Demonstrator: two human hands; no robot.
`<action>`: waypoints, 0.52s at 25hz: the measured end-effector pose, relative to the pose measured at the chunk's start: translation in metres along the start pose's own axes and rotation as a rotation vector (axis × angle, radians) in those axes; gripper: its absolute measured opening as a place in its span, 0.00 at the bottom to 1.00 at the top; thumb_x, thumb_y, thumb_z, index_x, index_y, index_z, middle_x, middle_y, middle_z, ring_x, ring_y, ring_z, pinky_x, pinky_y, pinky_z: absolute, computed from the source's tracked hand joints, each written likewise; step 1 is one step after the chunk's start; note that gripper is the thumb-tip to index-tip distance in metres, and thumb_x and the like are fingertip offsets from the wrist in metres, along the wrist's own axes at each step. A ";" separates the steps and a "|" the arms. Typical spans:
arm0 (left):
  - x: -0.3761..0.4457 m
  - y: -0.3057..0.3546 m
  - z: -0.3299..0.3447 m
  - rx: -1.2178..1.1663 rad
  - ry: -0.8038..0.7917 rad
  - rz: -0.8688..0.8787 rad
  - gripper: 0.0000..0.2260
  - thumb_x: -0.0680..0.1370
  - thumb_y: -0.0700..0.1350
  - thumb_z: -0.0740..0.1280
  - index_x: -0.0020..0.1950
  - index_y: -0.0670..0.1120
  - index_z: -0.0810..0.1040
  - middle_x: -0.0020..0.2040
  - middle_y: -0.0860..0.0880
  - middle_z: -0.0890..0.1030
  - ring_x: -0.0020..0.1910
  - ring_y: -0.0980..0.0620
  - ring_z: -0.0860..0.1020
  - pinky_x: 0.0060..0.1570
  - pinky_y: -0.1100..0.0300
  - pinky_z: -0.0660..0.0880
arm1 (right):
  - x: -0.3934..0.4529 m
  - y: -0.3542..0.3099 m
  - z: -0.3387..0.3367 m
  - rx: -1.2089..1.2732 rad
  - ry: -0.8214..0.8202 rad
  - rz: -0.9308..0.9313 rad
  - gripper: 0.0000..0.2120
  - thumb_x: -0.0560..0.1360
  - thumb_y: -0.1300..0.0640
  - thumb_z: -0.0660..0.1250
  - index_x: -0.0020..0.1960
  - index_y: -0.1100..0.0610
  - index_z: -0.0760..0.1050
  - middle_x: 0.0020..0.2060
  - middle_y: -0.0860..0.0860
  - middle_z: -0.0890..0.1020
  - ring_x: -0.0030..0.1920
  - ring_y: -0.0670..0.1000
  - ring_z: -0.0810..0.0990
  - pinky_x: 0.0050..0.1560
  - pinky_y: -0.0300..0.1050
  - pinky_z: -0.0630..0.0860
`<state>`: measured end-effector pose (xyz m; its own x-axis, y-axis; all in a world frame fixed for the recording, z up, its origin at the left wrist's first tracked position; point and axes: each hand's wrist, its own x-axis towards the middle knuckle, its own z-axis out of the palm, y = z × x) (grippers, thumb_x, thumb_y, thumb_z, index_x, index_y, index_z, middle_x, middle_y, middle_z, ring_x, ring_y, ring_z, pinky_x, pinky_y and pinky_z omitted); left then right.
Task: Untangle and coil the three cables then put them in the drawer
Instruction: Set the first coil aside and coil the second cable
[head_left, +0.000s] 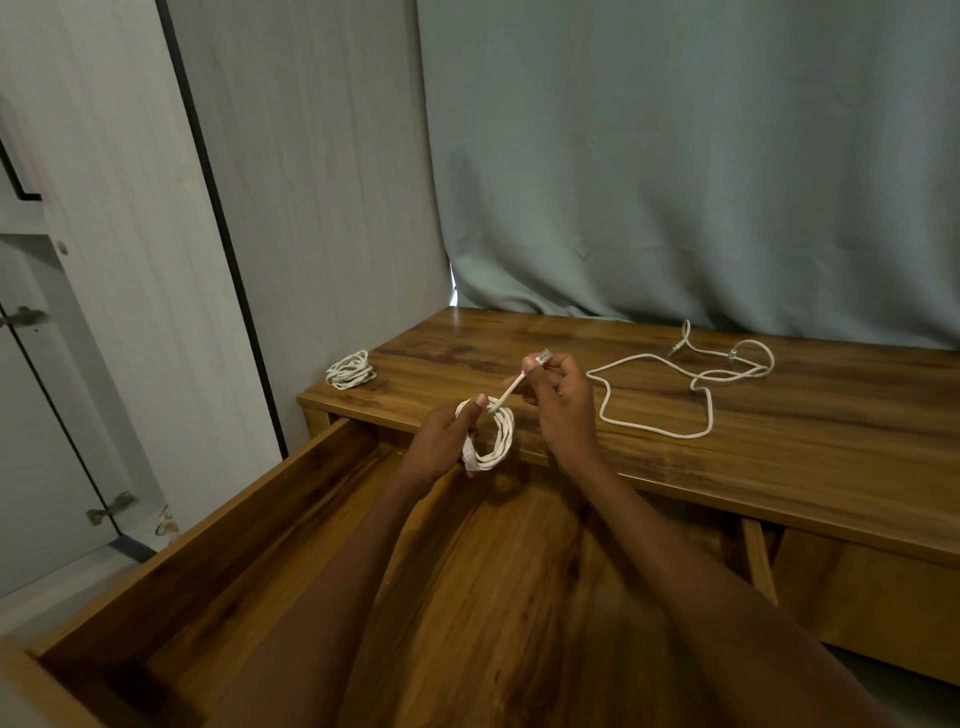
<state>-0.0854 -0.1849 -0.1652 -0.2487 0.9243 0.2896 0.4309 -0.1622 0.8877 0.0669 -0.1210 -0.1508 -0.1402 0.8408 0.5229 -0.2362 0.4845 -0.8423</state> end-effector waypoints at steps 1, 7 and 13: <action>-0.002 0.002 0.001 0.006 -0.024 0.016 0.20 0.82 0.58 0.60 0.42 0.45 0.80 0.32 0.52 0.78 0.30 0.61 0.75 0.36 0.61 0.71 | 0.003 -0.004 -0.002 0.031 0.037 0.025 0.06 0.82 0.54 0.66 0.53 0.56 0.73 0.40 0.53 0.87 0.42 0.51 0.87 0.45 0.44 0.82; -0.006 0.017 0.011 0.067 -0.305 0.041 0.18 0.81 0.59 0.62 0.53 0.46 0.80 0.32 0.42 0.82 0.28 0.42 0.79 0.29 0.56 0.75 | 0.017 -0.005 -0.010 0.107 0.190 0.277 0.11 0.81 0.55 0.68 0.57 0.62 0.75 0.33 0.54 0.84 0.24 0.48 0.77 0.25 0.39 0.74; -0.009 0.014 0.006 0.221 -0.502 0.042 0.11 0.82 0.56 0.64 0.52 0.50 0.78 0.35 0.52 0.85 0.32 0.40 0.83 0.36 0.47 0.78 | 0.008 0.000 -0.003 -0.139 -0.021 0.232 0.12 0.79 0.56 0.69 0.62 0.56 0.76 0.34 0.55 0.84 0.26 0.46 0.79 0.27 0.40 0.75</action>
<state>-0.0722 -0.1936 -0.1575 0.1937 0.9786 0.0691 0.6167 -0.1763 0.7672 0.0684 -0.1132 -0.1468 -0.1959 0.9287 0.3148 -0.0611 0.3088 -0.9492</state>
